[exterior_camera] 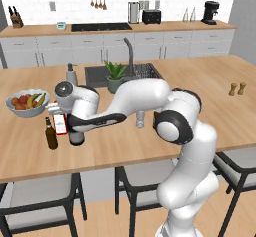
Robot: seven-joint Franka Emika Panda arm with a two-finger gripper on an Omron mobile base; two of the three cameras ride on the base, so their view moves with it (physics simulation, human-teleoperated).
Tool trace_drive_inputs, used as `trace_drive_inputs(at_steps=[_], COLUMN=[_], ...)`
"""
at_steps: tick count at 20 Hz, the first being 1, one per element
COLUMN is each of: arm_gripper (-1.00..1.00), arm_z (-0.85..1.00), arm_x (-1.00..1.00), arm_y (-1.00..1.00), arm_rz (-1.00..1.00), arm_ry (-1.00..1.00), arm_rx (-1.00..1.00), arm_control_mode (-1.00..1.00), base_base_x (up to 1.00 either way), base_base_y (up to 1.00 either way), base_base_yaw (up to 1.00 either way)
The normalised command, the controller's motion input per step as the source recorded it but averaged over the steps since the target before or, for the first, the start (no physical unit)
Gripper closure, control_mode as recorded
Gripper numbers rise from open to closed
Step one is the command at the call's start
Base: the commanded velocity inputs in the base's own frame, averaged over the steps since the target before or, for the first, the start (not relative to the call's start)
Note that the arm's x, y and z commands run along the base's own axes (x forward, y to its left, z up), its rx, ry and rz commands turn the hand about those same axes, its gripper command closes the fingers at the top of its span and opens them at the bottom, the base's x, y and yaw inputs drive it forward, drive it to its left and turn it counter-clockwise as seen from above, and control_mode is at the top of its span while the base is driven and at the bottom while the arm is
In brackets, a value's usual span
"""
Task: Move the plastic bottles in the middle to the plastics group, and the glass bottles in the middle to the glass group.
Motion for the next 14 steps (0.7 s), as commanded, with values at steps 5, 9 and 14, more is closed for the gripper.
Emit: trace_drive_inputs(at_steps=[5,9,14], arm_gripper=[-1.00,-1.00,-1.00], arm_z=[0.08,0.07,0.03], arm_x=[-0.75,-0.78,-0.55], arm_y=[-0.24,-0.29,-0.48], arm_rz=[0.00,0.00,0.00], arm_ry=[0.02,0.00,0.00], arm_rx=[0.02,0.04,0.01], arm_control_mode=[-1.00,-1.00,-1.00], base_base_x=[0.00,0.00,0.00], base_base_y=[0.00,0.00,0.00], base_base_yaw=[0.00,0.00,0.00])
